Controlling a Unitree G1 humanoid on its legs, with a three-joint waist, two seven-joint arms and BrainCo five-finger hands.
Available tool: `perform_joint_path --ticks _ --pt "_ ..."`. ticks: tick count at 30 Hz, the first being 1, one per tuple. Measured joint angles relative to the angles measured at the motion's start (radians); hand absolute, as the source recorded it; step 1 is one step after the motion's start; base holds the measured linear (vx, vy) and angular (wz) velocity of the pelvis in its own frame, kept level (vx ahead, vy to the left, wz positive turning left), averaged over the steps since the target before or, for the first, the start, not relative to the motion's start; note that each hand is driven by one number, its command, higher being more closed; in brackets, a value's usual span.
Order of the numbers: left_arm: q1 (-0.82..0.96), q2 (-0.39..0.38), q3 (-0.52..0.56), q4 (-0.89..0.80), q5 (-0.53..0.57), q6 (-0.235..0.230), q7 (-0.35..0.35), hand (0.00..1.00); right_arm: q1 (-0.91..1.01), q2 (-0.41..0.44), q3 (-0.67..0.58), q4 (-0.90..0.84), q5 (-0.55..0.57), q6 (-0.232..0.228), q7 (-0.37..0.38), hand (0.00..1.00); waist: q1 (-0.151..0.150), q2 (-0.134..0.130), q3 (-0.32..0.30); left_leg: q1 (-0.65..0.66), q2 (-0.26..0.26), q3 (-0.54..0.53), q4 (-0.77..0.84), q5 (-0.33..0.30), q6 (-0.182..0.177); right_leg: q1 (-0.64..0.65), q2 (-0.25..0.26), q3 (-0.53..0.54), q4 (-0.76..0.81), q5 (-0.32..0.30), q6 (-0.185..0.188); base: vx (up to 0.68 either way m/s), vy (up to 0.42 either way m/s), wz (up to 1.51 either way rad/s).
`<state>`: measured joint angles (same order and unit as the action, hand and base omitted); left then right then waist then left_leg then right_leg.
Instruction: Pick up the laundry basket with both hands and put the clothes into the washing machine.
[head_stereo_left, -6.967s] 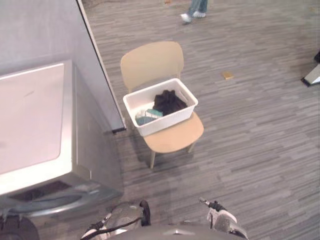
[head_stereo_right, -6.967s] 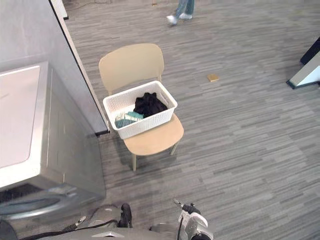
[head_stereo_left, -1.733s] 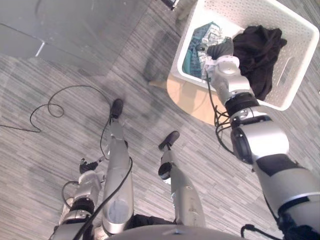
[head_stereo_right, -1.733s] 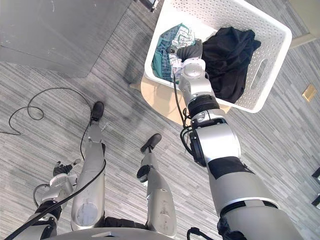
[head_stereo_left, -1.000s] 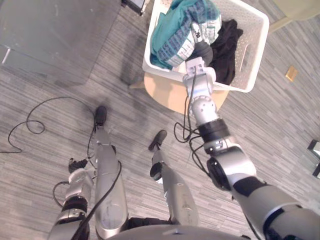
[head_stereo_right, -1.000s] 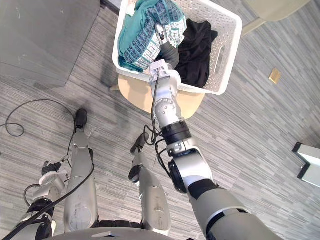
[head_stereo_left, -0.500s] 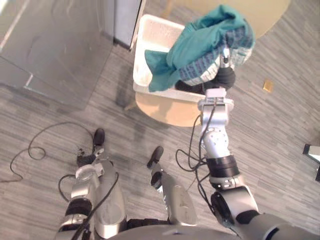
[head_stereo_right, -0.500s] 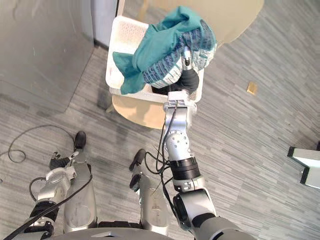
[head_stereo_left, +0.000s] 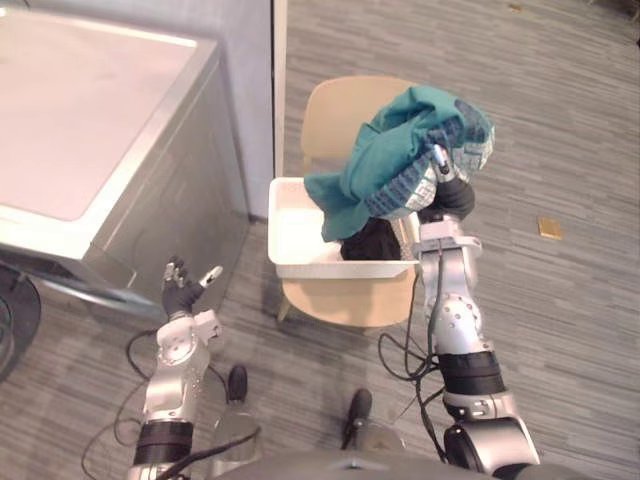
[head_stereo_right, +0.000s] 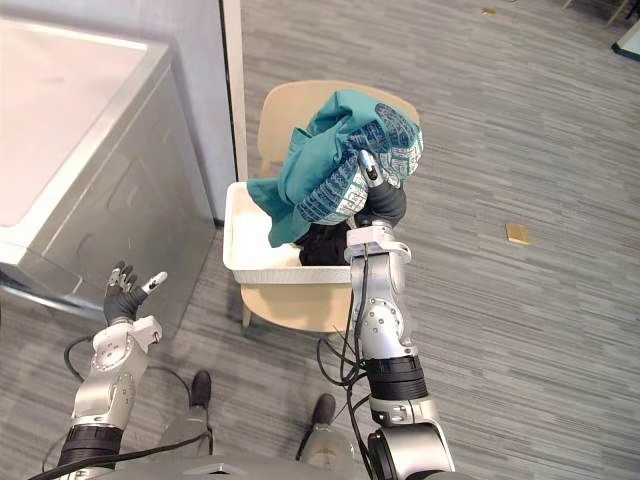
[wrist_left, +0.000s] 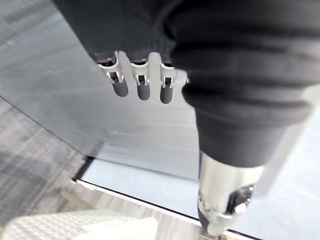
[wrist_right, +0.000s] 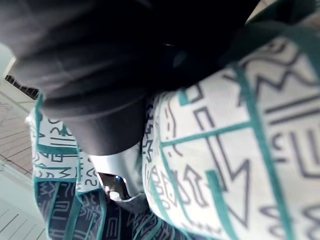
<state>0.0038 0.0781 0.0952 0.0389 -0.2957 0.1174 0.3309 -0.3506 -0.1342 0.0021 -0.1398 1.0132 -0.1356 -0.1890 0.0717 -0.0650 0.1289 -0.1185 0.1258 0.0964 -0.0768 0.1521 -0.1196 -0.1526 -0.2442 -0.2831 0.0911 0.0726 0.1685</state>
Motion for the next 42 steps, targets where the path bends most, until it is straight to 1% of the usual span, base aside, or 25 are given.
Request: perform_joint_path --ticks 1,3,4,8,10,12,15,16,21,25,31,35,37,42 --pt "-0.001 0.000 -0.002 -0.027 -0.009 -0.002 -0.014 0.00 -0.001 0.000 -0.007 0.000 0.000 0.009 0.005 1.00 -0.008 0.005 -0.012 0.010 -0.002 0.006 0.000 -0.003 0.002 0.009 -0.001 0.003 -0.003 -0.001 0.001 0.07 0.018 -0.21" --pt "-0.001 0.000 -0.003 -0.069 -0.017 -0.004 -0.027 0.00 -0.001 0.000 -0.009 0.000 -0.001 0.015 0.005 1.00 -0.012 0.007 -0.023 0.036 -0.002 0.024 0.000 -0.013 -0.002 0.022 -0.001 0.022 -0.008 -0.001 0.002 0.05 0.010 -0.21" --pt "-0.003 0.001 -0.009 -0.085 -0.017 -0.004 -0.040 0.00 0.000 0.000 -0.015 0.000 -0.003 0.025 0.005 1.00 -0.021 0.012 -0.051 0.041 -0.004 0.032 0.000 -0.017 0.000 0.027 -0.001 0.027 -0.017 0.000 0.004 0.04 0.006 -0.16" --pt "-0.017 0.003 -0.041 -0.136 -0.017 -0.006 -0.068 0.00 0.000 -0.006 -0.019 0.000 -0.039 0.040 0.006 1.00 -0.029 0.025 -0.082 0.069 -0.005 0.043 0.000 -0.028 0.000 0.051 0.001 0.038 -0.041 0.005 0.007 0.02 0.004 -0.10" --pt "-0.037 0.020 -0.078 -0.155 -0.017 -0.010 -0.098 0.00 0.000 -0.019 -0.013 0.000 -0.039 0.060 0.008 1.00 -0.033 0.037 -0.109 0.069 -0.005 0.050 0.000 -0.030 0.001 0.052 0.003 0.048 -0.058 0.012 0.001 0.01 0.005 -0.10" --pt "-0.061 0.026 -0.101 -0.156 -0.017 -0.010 -0.118 0.00 0.000 -0.035 -0.010 0.001 -0.039 0.077 0.010 1.00 -0.034 0.045 -0.117 0.071 -0.005 0.059 0.000 -0.029 0.001 0.060 0.006 0.052 -0.073 0.028 0.007 0.00 0.005 -0.10" --pt "-0.082 0.039 -0.150 -0.163 -0.054 -0.010 -0.150 0.00 0.000 -0.049 0.015 0.003 -0.040 0.112 0.023 1.00 -0.049 0.048 -0.119 0.095 -0.005 0.071 0.000 -0.031 0.001 0.080 0.007 0.064 -0.086 0.037 0.006 -0.02 0.004 -0.11" --pt "-0.097 0.044 -0.178 -0.165 -0.069 -0.010 -0.163 0.00 0.000 -0.056 0.029 0.004 -0.041 0.120 0.037 1.00 -0.056 0.047 -0.119 0.102 -0.006 0.073 0.000 -0.033 0.001 0.083 0.007 0.067 -0.087 0.035 0.002 -0.04 0.004 -0.07" --pt "-0.174 0.044 -0.278 -0.187 -0.120 -0.011 -0.191 0.00 0.000 -0.071 0.092 0.015 -0.064 0.154 0.064 1.00 -0.067 0.054 -0.131 0.103 -0.006 0.082 -0.001 -0.035 0.000 0.081 0.009 0.078 -0.094 0.040 -0.009 -0.03 0.005 -0.06" --pt "-0.205 0.044 -0.332 -0.187 -0.135 -0.011 -0.192 0.00 -0.001 -0.070 0.137 0.057 -0.069 0.161 0.077 1.00 -0.070 0.057 -0.151 0.102 -0.006 0.084 -0.001 -0.034 0.000 0.082 0.010 0.080 -0.101 0.047 -0.006 0.00 -0.001 -0.02" --pt "-0.258 0.047 -0.384 -0.186 -0.172 -0.011 -0.183 0.00 -0.055 -0.063 0.225 0.084 -0.069 0.161 0.077 1.00 -0.067 0.057 -0.154 0.102 -0.006 0.085 -0.002 -0.033 0.000 0.084 0.010 0.080 -0.106 0.053 0.000 0.00 0.000 0.00" --pt "-0.273 0.050 -0.396 -0.186 -0.174 -0.024 -0.170 0.00 -0.099 -0.044 0.253 0.090 -0.069 0.161 0.077 1.00 -0.064 0.056 -0.161 0.102 -0.006 0.083 -0.002 -0.033 -0.001 0.085 0.010 0.079 -0.106 0.054 0.001 0.00 0.000 0.00" --pt "-0.276 0.050 -0.399 -0.186 -0.174 -0.042 -0.157 0.00 -0.124 -0.041 0.269 0.093 -0.069 0.159 0.077 1.00 -0.063 0.054 -0.163 0.101 -0.006 0.082 -0.002 -0.032 -0.001 0.086 0.010 0.078 -0.106 0.054 0.000 0.00 0.000 0.00" --pt "-0.276 0.053 -0.404 -0.186 -0.174 -0.049 -0.137 0.00 -0.149 -0.026 0.296 0.121 -0.077 0.151 0.077 1.00 -0.054 0.049 -0.179 0.096 -0.006 0.077 -0.008 -0.030 -0.001 0.086 0.010 0.074 -0.111 0.051 -0.004 0.00 -0.001 0.02"
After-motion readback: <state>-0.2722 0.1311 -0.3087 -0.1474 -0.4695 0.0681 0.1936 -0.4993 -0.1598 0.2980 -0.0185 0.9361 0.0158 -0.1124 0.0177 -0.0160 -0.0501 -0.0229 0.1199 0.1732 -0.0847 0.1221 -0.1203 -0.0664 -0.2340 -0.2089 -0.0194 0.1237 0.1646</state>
